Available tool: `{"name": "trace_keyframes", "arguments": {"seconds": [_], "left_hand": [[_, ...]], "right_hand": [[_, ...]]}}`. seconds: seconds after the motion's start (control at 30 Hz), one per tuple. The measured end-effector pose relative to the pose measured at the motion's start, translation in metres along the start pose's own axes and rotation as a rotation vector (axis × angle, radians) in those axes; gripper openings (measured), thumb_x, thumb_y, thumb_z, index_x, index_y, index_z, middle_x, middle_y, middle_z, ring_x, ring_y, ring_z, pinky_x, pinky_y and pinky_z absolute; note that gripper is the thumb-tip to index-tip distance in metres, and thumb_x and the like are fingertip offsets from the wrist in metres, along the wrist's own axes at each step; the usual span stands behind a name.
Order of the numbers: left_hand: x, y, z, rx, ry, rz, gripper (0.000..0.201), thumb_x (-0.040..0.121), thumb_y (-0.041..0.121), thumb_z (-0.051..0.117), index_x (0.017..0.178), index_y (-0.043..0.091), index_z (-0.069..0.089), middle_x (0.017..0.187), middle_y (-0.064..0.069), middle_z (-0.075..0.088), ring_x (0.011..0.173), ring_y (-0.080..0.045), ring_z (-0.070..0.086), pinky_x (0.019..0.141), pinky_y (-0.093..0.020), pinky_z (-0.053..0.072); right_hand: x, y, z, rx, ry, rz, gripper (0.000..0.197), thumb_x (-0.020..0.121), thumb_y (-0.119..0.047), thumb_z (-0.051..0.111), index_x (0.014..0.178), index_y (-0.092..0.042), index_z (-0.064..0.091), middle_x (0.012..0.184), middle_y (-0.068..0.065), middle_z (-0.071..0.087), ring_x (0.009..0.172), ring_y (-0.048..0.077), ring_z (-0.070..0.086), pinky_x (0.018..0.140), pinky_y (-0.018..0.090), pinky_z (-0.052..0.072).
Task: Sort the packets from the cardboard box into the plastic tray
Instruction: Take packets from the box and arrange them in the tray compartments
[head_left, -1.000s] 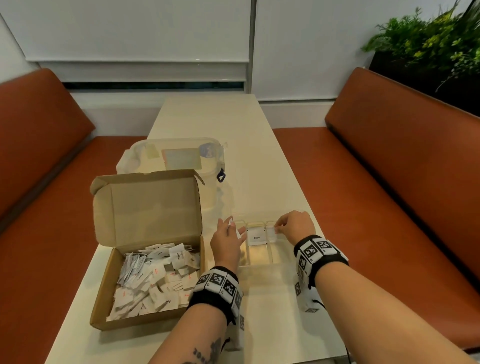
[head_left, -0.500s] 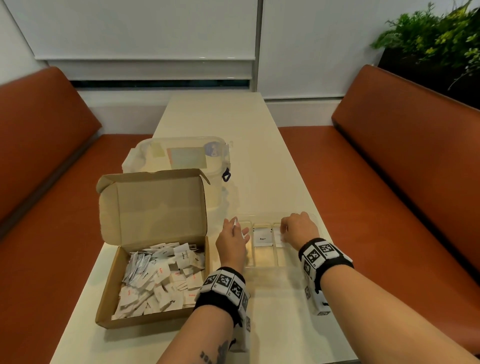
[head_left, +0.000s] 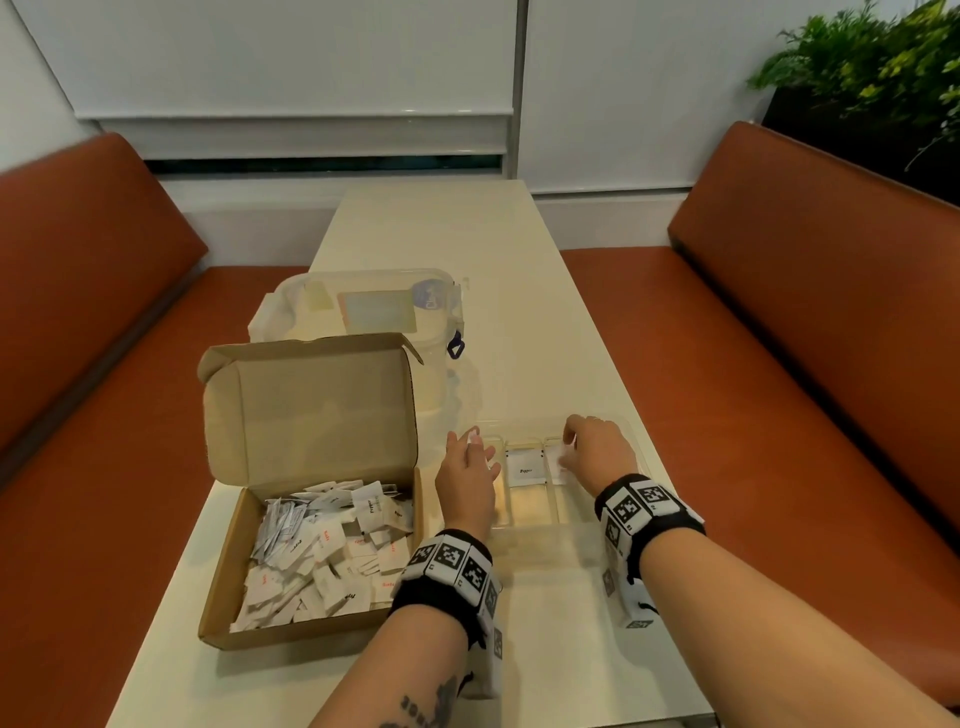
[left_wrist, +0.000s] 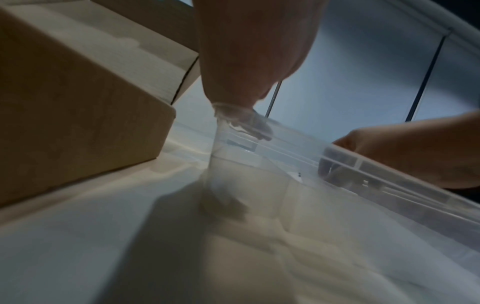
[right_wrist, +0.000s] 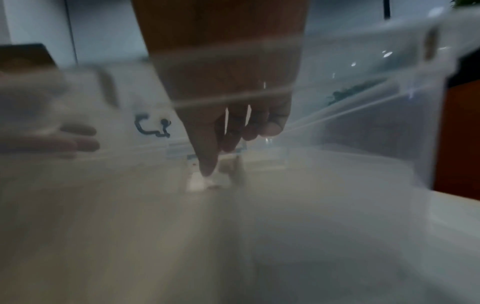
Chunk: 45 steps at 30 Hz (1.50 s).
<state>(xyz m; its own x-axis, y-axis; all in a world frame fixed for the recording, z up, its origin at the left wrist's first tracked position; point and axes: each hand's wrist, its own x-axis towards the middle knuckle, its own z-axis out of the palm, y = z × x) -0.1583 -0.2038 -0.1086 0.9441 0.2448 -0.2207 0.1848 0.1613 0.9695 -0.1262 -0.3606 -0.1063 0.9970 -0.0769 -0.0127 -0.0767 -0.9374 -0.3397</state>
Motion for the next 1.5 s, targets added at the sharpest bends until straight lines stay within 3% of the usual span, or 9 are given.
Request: {"name": "trace_keyframes", "arguments": {"seconds": [0.2,0.37,0.53,0.77,0.9,0.97,1.1,1.3,1.5], "left_hand": [[-0.006,0.014,0.0,-0.136,-0.046,-0.007,0.035,0.104,0.026,0.031,0.125,0.025,0.058,0.134,-0.001,0.048,0.114,-0.016,0.049,0.088,-0.031,0.046],[-0.008,0.022,-0.002,-0.138,-0.107,0.005,0.037,0.104,0.026,0.027,0.128,0.024,0.056,0.122,0.003,0.054,0.111,-0.012,0.051,0.093,-0.033,0.042],[-0.008,0.022,-0.004,-0.095,-0.172,-0.021,0.033,0.103,0.023,0.037,0.129,0.016,0.054,0.119,0.003,0.054,0.108,-0.01,0.051,0.093,-0.032,0.047],[-0.002,0.017,-0.011,-0.031,-0.049,0.045,0.013,0.09,0.002,0.06,0.089,0.014,0.058,0.095,-0.013,0.063,0.089,-0.024,0.064,0.067,-0.021,0.056],[-0.003,0.019,-0.013,0.115,-0.064,0.121,0.008,0.089,0.007,0.063,0.087,0.014,0.067,0.085,-0.006,0.067,0.081,-0.019,0.061,0.072,-0.027,0.053],[-0.004,0.019,-0.014,0.186,-0.081,0.147,0.008,0.087,0.012,0.066,0.094,0.011,0.07,0.087,-0.006,0.07,0.08,-0.017,0.062,0.075,-0.026,0.051],[-0.008,0.018,-0.014,0.299,-0.01,0.188,0.012,0.089,0.012,0.064,0.1,0.011,0.067,0.092,0.0,0.066,0.091,-0.015,0.06,0.075,-0.019,0.045],[-0.006,0.011,-0.021,0.585,0.058,0.172,0.039,0.092,0.0,0.051,0.131,0.006,0.051,0.137,-0.011,0.047,0.129,-0.022,0.042,0.106,-0.025,0.029],[-0.006,0.007,-0.021,0.589,0.008,0.07,0.054,0.093,-0.012,0.029,0.142,0.008,0.041,0.142,-0.015,0.046,0.131,-0.025,0.044,0.1,-0.022,0.037]], "right_hand": [[-0.002,-0.029,-0.014,0.414,0.092,-0.028,0.013,0.087,-0.027,0.063,0.083,-0.014,0.065,0.078,-0.002,0.063,0.07,0.011,0.054,0.061,0.022,0.039],[-0.008,-0.051,-0.023,0.746,-0.15,-0.067,0.016,0.087,-0.03,0.065,0.089,-0.014,0.07,0.074,-0.005,0.068,0.06,0.004,0.057,0.056,0.013,0.044],[-0.01,-0.057,-0.022,0.819,-0.182,-0.079,0.003,0.082,-0.013,0.07,0.083,-0.013,0.067,0.072,0.001,0.065,0.063,0.009,0.057,0.054,0.012,0.044],[-0.01,-0.052,-0.016,0.827,-0.115,0.046,0.013,0.081,-0.01,0.07,0.073,-0.017,0.062,0.066,-0.005,0.061,0.059,0.008,0.052,0.045,0.007,0.038],[-0.013,-0.05,-0.02,0.779,-0.13,-0.02,0.028,0.075,-0.011,0.076,0.099,-0.017,0.063,0.079,-0.005,0.062,0.068,0.004,0.058,0.06,0.012,0.04],[-0.015,-0.052,-0.023,0.748,-0.161,-0.076,0.036,0.075,-0.011,0.076,0.109,-0.018,0.064,0.082,-0.005,0.065,0.068,0.001,0.062,0.066,0.011,0.043],[-0.014,-0.047,-0.021,0.614,-0.142,-0.039,0.012,0.077,-0.007,0.072,0.09,-0.008,0.071,0.078,0.005,0.071,0.072,0.01,0.064,0.07,0.019,0.047],[-0.017,-0.029,-0.003,0.466,-0.044,0.156,0.012,0.076,-0.014,0.075,0.074,-0.016,0.063,0.075,-0.001,0.061,0.078,0.016,0.056,0.062,0.023,0.039],[-0.018,-0.028,0.014,0.457,0.043,0.304,0.009,0.074,-0.021,0.078,0.076,-0.017,0.071,0.103,0.009,0.06,0.112,0.027,0.041,0.081,0.028,0.038]]}}
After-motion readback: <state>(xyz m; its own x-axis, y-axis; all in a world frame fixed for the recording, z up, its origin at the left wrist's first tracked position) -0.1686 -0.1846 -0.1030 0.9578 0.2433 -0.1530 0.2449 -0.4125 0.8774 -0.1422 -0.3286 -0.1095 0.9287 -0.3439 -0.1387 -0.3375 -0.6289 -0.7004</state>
